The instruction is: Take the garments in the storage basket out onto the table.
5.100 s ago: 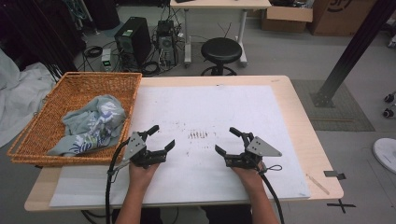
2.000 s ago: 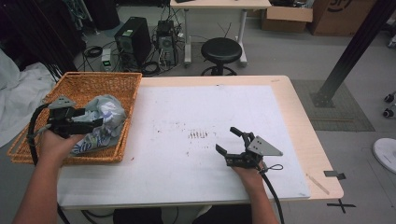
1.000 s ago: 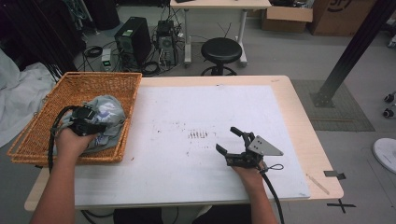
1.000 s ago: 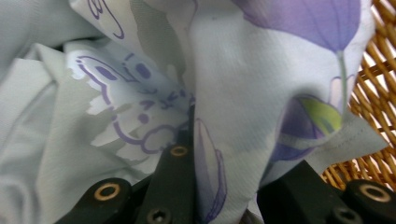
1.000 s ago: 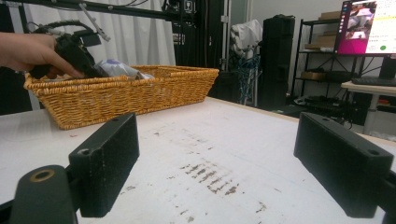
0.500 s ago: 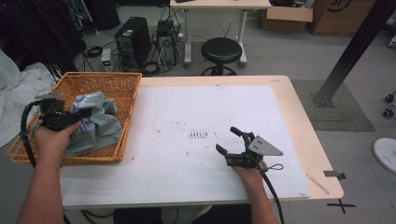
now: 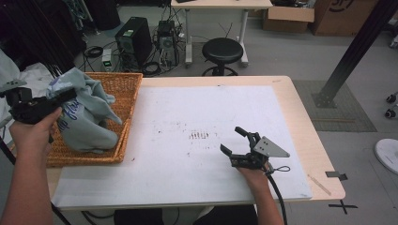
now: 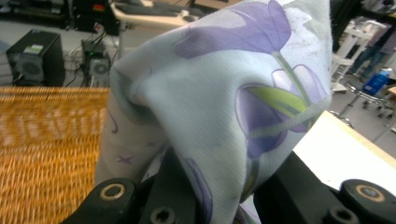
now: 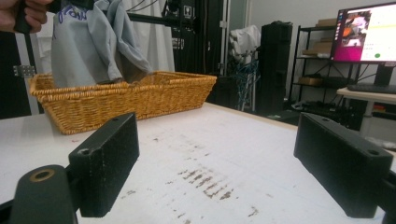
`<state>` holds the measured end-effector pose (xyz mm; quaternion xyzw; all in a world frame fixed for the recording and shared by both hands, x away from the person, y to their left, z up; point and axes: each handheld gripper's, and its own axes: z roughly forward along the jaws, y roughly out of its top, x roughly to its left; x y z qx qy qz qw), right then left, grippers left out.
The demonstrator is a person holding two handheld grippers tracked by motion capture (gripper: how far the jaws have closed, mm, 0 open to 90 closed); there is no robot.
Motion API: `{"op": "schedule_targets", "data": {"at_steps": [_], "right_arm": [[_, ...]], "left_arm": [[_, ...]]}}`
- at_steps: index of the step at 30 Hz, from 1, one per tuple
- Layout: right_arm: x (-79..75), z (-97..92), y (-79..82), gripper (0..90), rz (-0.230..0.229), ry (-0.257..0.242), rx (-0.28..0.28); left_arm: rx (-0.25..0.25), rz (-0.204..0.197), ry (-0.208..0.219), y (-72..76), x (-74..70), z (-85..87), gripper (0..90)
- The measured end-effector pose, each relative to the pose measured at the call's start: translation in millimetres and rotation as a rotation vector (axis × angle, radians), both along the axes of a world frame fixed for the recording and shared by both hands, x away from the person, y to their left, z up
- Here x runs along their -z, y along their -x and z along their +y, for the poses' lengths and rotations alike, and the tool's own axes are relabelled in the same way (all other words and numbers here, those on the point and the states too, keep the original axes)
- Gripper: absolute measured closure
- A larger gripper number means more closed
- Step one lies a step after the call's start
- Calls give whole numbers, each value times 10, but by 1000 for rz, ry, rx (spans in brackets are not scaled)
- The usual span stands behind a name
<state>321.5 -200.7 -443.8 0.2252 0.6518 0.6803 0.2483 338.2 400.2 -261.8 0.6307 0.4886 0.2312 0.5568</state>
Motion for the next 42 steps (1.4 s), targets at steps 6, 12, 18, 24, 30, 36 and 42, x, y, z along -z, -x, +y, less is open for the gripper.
{"op": "schedule_targets", "data": {"at_steps": [6,12,18,24,30,36,42], "right_arm": [[-60,-75,45,136,-8,5,8],[-57,-133,74,136,-5,1,12],[-42,-184,103,136,-3,-7,15],[-84,-260,135,136,-15,-18,23],[-97,-297,173,136,-19,-25,23],[-83,-338,202,136,-25,-41,24],[-105,-362,208,136,-29,-45,26]], "left_arm": [[20,-37,-35,21,-244,-145,825],[50,-57,-55,13,-397,-334,825],[105,-79,-72,-27,-562,-633,825],[162,-99,-86,-88,-739,-1035,825],[216,-106,-94,-163,-817,-1443,824],[263,-82,-84,-260,-697,-1914,824],[303,-68,-92,-316,-613,-2249,824]]}}
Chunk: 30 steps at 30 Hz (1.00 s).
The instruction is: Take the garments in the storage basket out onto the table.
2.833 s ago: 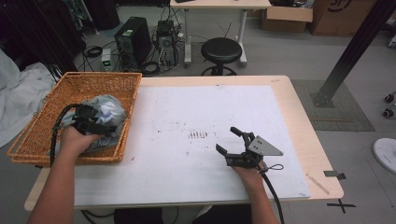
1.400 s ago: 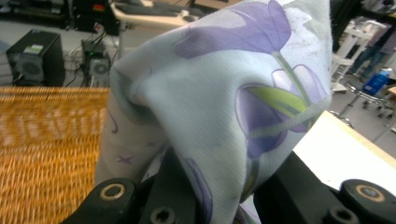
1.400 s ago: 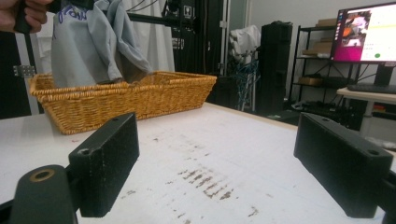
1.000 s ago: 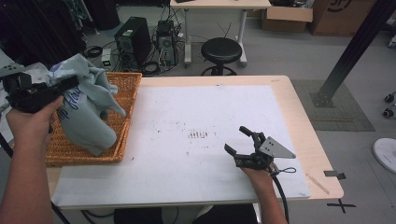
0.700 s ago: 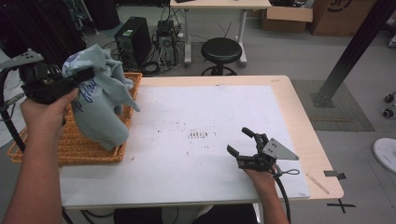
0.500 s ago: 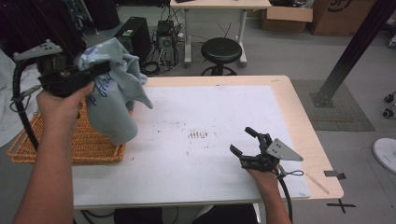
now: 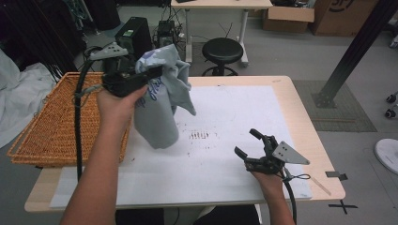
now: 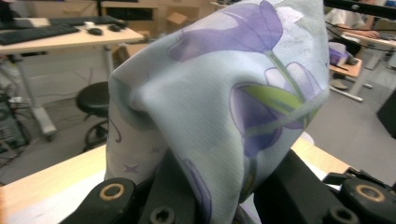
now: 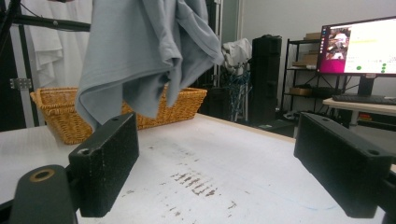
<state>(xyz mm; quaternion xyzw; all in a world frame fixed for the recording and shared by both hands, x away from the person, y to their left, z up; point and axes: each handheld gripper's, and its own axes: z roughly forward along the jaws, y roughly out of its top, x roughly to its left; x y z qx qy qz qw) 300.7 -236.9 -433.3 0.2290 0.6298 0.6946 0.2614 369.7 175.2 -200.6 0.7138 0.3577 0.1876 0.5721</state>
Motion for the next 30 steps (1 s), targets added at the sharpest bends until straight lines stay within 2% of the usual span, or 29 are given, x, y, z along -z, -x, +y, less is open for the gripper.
{"op": "schedule_targets", "data": {"at_steps": [6,16,19,20,21,22,23,24,26,27,28,29,30], "right_arm": [[-8,-25,20,136,-3,-3,5],[-3,-3,18,136,-6,-11,4],[-5,14,15,136,-6,-10,0],[-6,23,10,136,-4,-13,1],[-6,23,10,136,-4,-13,1],[-10,31,4,136,-5,-17,0],[-10,31,4,136,-5,-17,0],[-14,36,3,136,-8,-17,-2],[-24,49,2,136,-10,-16,-4],[-24,49,2,136,-10,-16,-4],[-28,53,8,136,-10,-18,-4],[-28,53,8,136,-10,-18,-4],[-30,51,9,136,-11,-17,-4]], "left_arm": [[37,8,-22,-58,70,-279,823],[46,31,-43,-99,192,-372,819],[52,48,-69,-117,261,-394,816],[57,56,-110,-128,302,-427,807],[57,56,-110,-128,302,-427,794],[61,64,-110,-140,335,-438,749],[61,64,-110,-140,335,-438,666],[53,70,-110,-150,348,-437,666],[49,105,-141,-182,388,-448,514],[40,109,-153,-184,404,-456,514],[34,112,-181,-186,432,-466,432],[39,116,-182,-191,461,-471,432],[39,117,-176,-190,472,-470,379]]}}
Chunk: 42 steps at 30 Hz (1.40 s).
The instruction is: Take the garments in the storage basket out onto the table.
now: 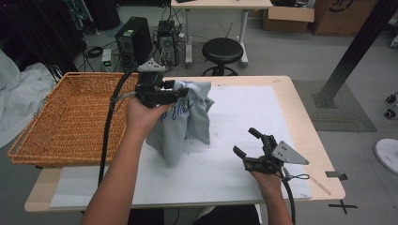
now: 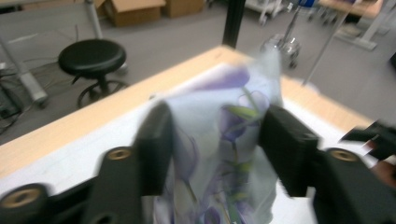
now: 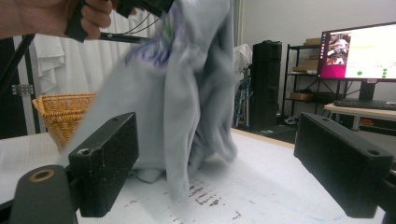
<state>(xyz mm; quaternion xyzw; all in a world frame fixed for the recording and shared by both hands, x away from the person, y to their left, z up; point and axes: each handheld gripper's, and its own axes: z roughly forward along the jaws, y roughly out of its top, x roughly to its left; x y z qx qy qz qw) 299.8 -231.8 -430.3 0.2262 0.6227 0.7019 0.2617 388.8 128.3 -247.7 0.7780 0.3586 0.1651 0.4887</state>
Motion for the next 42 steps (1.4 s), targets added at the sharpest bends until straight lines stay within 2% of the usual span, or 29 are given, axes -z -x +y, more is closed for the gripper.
{"op": "schedule_targets", "data": {"at_steps": [1,2,8,11,12,14,15,16,17,18,20,21,24,27,28,31,33,38,41,42], "right_arm": [[-1,-6,2,136,1,1,1],[-3,-11,2,136,0,-1,3],[-39,-14,7,136,-7,-2,4],[-60,-9,1,135,-8,0,3],[-70,-8,-6,136,-9,0,-1],[-86,-10,-16,136,-10,2,-6],[-103,-12,-24,135,-6,6,-9],[-114,-15,-30,135,-5,8,-11],[-132,-18,-37,135,-5,10,-12],[-158,-24,-44,135,-4,14,-16],[-174,-27,-49,134,-6,15,-17],[-203,-32,-59,134,-6,18,-21],[-267,-33,-90,132,-5,30,-31],[-342,-23,-117,132,-4,36,-43],[-394,-13,-132,132,-7,44,-49],[-465,8,-164,133,-14,60,-58],[-496,19,-192,133,-13,71,-65],[-536,42,-263,133,-1,95,-73],[-540,53,-281,133,4,101,-76],[-542,60,-291,135,3,102,-78]], "left_arm": [[-2,-10,16,10,6,8,348],[0,-28,51,26,2,35,338],[-9,-46,84,61,-10,100,252],[-12,-50,77,71,-4,117,195],[-14,-85,103,98,9,149,181],[-16,-121,137,124,41,186,157],[-16,-121,137,124,41,186,155],[-16,-137,148,144,78,219,152],[-4,-137,170,153,111,250,152],[-4,-137,170,153,111,250,152],[8,-122,196,169,158,296,148],[2,-128,203,187,182,318,144],[-23,-144,195,253,242,385,138],[-31,-163,207,326,319,479,125],[-51,-167,222,365,372,533,88],[-68,-149,233,392,417,578,49],[-88,-129,222,426,473,626,48],[-118,-137,209,458,533,671,12],[-151,-175,182,494,572,682,13],[-159,-210,165,518,581,685,13]]}}
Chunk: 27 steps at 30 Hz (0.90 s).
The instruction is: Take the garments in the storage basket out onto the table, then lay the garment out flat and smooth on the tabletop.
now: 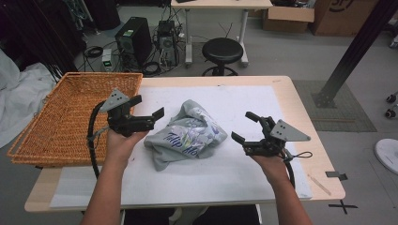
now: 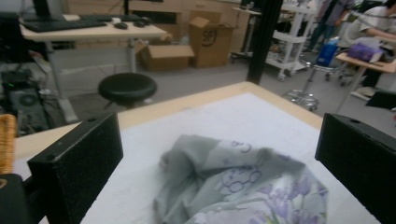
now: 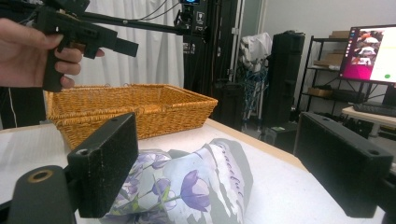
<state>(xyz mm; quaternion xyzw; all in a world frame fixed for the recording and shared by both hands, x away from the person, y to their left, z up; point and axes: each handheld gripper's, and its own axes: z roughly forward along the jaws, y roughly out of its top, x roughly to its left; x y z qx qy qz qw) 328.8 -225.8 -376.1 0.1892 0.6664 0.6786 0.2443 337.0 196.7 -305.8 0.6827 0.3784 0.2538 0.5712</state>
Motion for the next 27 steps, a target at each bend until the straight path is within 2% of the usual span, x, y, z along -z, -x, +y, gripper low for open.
{"op": "schedule_targets", "data": {"at_steps": [1,2,3,6,7,8,11,15,16,17,18,20,21,22,24,25,26,27], "right_arm": [[0,0,0,135,0,0,0],[-13,2,-13,135,1,4,-1],[-13,2,-13,135,1,4,-1],[-47,-12,-27,135,-7,-7,3],[-47,-12,-27,135,-7,-7,3],[-67,-22,-26,134,-10,-14,5],[-92,-39,-17,134,-18,-19,8],[-107,-57,-5,133,-19,-24,11],[-109,-56,3,132,-10,-26,7],[-107,-50,3,132,-6,-24,5],[-104,-35,0,132,6,-16,2],[-83,9,-21,134,35,-3,-4],[-83,9,-21,134,35,-3,-4],[-47,74,-76,135,76,6,-16],[-36,98,-96,139,87,10,-21],[-21,149,-133,137,113,20,-21],[-5,253,-195,140,145,29,-50],[-5,253,-195,140,145,29,-50]], "left_arm": [[0,0,0,0,0,0,11],[-9,-25,-10,15,-6,-10,10],[-9,-25,-10,15,-6,-10,10],[9,-40,13,11,-29,-25,12],[5,-44,17,5,-44,-31,12],[-22,-58,18,-9,-81,-47,22],[-45,-51,7,-13,-108,-63,38],[-83,-36,-29,-7,-102,-101,40],[-103,-14,-33,10,-84,-120,33],[-103,-14,-33,10,-84,-120,33],[-106,1,-9,39,-51,-135,32],[-109,14,-3,68,-7,-143,31],[-109,14,-3,68,-7,-143,32],[-93,19,11,82,22,-146,31],[-67,33,23,84,66,-152,31],[-56,40,30,79,80,-156,28],[-41,40,36,77,95,-157,16],[-39,38,35,80,108,-155,16]]}}
